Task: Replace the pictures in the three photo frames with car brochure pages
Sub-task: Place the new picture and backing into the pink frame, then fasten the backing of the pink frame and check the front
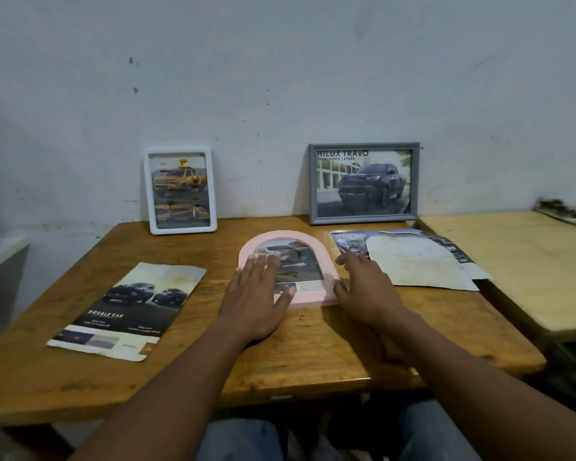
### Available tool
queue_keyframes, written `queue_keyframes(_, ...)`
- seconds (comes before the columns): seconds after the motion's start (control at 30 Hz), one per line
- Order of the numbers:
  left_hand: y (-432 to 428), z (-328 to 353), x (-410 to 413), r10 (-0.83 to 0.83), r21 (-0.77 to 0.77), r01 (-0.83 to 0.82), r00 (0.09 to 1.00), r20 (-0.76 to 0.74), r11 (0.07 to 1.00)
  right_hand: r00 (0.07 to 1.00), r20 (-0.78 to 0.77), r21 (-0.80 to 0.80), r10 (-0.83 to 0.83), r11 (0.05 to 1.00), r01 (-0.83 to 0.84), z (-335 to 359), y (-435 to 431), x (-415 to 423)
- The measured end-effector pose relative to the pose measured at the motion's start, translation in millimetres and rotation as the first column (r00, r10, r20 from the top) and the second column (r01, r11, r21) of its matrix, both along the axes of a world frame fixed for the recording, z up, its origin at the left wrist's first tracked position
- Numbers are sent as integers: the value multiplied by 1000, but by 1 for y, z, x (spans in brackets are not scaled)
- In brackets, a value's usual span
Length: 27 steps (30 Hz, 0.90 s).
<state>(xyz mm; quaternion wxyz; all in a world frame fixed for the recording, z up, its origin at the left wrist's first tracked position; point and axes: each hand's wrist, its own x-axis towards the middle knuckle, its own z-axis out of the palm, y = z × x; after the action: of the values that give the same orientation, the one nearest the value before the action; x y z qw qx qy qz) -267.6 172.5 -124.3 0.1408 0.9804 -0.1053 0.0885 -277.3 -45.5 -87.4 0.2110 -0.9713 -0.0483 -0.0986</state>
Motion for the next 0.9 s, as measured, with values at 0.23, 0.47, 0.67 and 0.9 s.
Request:
queue_keyframes(0.23, -37, 0, -20, -49, 4, 50, 994, -96, 999, 1000, -9, -178, -21, 984, 19, 5, -44, -53)
queue_keyframes(0.47, -28, 5, -27, -26, -41, 21, 991, -128, 999, 1000, -14, -162, 20, 987, -22, -17, -52, -93)
queue_keyframes(0.67, -13, 6, -22, 19, -44, -23, 995, -97, 999, 998, 10, -91, -67, 993, 68, -19, -43, -79)
queue_keyframes(0.9, 11, 16, 11, 64, -83, -74, 991, -113, 994, 987, -48, 141, -155, 977, 161, 8, -54, -39)
